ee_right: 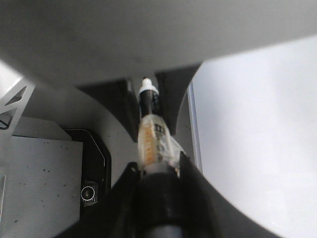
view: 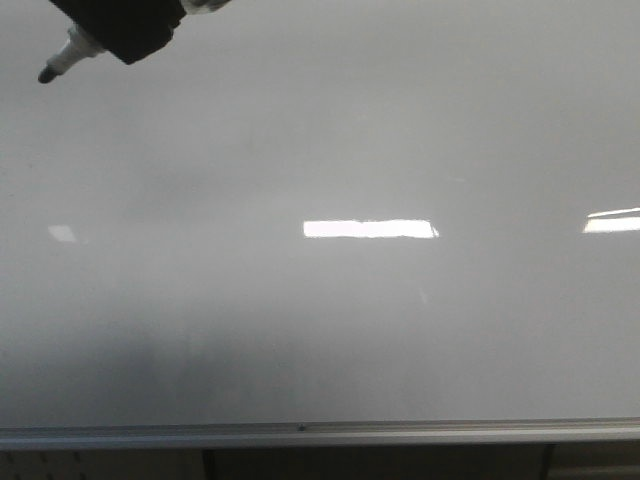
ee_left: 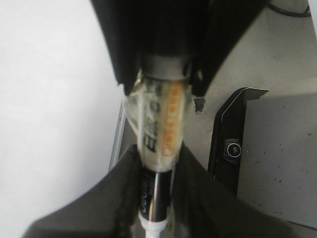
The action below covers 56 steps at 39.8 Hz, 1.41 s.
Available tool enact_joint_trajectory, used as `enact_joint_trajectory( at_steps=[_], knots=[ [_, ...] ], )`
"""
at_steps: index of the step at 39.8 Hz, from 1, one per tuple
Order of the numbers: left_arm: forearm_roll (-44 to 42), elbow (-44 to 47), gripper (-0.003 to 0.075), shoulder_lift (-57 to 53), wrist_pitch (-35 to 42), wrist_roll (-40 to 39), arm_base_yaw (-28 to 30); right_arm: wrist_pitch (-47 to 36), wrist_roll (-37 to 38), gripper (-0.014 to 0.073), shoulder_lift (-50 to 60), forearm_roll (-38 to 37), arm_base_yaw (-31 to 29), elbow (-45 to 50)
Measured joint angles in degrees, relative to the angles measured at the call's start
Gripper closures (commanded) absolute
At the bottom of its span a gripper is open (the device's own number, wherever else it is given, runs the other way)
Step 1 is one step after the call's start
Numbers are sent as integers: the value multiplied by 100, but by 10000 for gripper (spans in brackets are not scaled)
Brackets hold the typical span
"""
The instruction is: Write number 2 on whiteboard
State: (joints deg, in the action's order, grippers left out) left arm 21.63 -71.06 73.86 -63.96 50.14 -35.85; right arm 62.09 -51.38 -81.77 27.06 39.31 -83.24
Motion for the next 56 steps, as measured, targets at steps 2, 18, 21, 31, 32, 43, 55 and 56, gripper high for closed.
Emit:
enact_joint_trajectory(
  at_steps=[2, 18, 21, 31, 32, 43, 55, 56],
  knots=[
    [0, 0, 384, 0, 0, 0, 0, 0, 0, 507, 0, 0, 0, 0],
    [-814, 0, 206, -535, 129, -1014, 0, 74, 704, 505, 220, -955, 0, 0],
    [-989, 0, 206, -679, 143, -1404, 59, 111, 1190, 505, 373, -1514, -11, 0],
    [-1108, 375, 206, -1219, 488, -2410, 831, -112, 2644, 505, 1028, -2139, -974, 395],
    [-1108, 421, 206, -1266, 539, -2483, 912, -211, 2720, 505, 1111, -2139, -1110, 503],
    [-1117, 775, 206, -1879, 700, -2799, 1820, -2020, 2965, 505, 2235, -1252, -2207, 2260],
    [-1117, 812, 206, -1941, 796, -2809, 1884, -3918, 2978, 505, 2832, -505, -2300, 4102],
    [-1117, 812, 206, -1941, 811, -2809, 1884, -3961, 2978, 505, 2832, -491, -2300, 4154]
  ],
)
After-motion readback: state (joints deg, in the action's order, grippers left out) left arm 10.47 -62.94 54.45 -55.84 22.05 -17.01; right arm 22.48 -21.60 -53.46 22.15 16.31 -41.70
